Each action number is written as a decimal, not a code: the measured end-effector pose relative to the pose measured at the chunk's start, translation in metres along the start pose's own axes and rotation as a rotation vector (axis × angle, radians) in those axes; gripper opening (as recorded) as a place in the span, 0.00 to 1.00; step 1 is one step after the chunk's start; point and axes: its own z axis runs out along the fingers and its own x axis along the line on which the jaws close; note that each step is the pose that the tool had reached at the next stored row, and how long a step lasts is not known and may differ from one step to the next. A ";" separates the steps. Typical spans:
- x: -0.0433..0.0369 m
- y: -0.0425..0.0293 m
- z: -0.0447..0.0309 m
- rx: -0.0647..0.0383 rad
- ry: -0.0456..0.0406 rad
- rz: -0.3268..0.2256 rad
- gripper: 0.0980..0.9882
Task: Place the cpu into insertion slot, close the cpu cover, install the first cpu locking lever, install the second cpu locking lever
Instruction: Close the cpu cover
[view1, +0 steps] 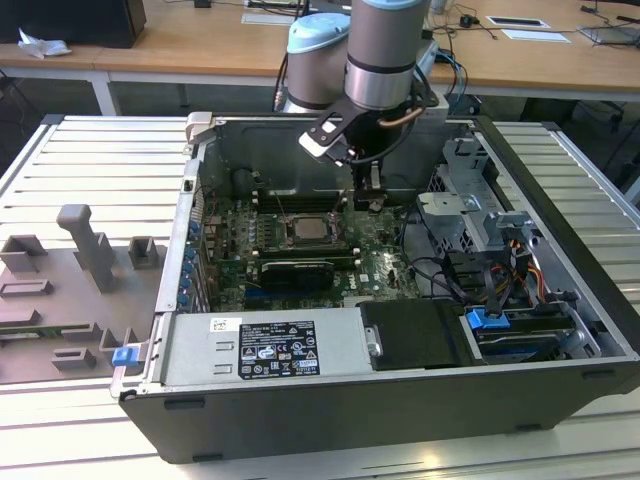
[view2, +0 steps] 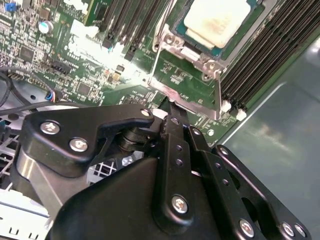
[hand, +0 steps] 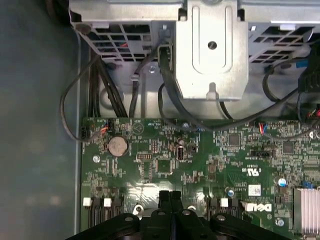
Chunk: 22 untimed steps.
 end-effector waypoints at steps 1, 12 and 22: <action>0.0000 -0.0012 -0.0001 0.000 -0.0001 0.000 0.01; 0.0000 -0.0043 -0.0002 0.000 0.0000 0.000 0.01; 0.0001 -0.0086 -0.0004 0.000 0.0000 0.000 0.01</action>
